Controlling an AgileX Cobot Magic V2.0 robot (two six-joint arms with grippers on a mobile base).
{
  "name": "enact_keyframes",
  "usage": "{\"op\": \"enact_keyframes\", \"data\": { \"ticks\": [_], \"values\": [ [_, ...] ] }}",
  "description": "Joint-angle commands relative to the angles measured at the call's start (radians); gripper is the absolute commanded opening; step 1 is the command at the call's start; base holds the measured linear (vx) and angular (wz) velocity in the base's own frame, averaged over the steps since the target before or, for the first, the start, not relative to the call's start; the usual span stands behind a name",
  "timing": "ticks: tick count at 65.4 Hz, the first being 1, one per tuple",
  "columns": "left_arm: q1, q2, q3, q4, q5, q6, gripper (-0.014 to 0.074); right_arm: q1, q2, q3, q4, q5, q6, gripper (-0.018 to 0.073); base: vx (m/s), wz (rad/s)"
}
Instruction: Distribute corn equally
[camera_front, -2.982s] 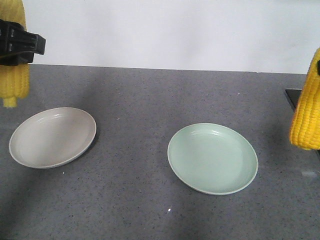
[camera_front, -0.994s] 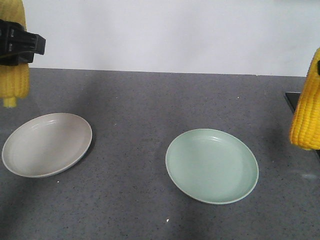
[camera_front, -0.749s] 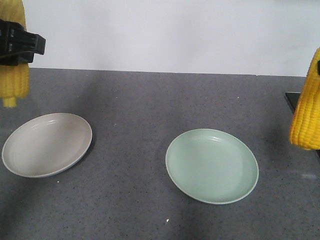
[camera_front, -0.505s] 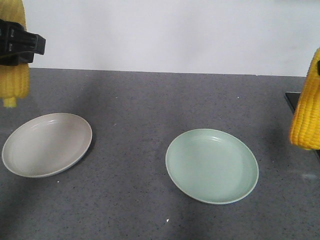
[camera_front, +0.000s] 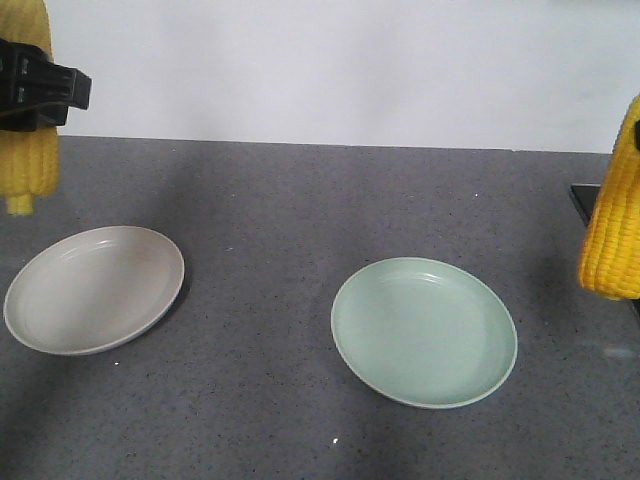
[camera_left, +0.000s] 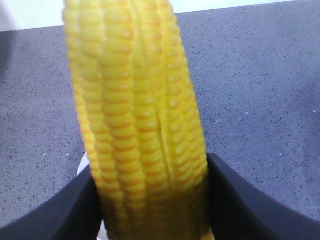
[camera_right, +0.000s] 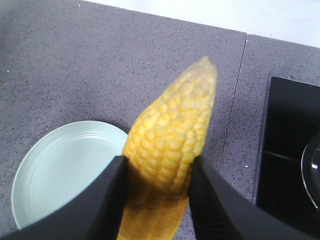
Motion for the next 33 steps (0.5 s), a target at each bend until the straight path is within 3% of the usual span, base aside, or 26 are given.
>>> {"op": "enact_keyframes", "data": {
  "ticks": [1, 14, 33],
  "values": [
    [0.000, -0.028, -0.022, 0.016, -0.060, -0.007, 0.0004, -0.007, -0.019, -0.022, 0.035, -0.055, -0.004, 0.0193, 0.00, 0.00],
    [0.000, -0.028, -0.022, 0.016, -0.060, -0.007, 0.0004, -0.007, -0.006, -0.022, 0.085, -0.044, -0.040, 0.0193, 0.00, 0.00],
    [0.000, -0.028, -0.022, 0.015, -0.060, -0.007, 0.0004, 0.004, 0.121, -0.022, 0.243, 0.011, -0.152, 0.0193, 0.00, 0.00]
  ]
}}
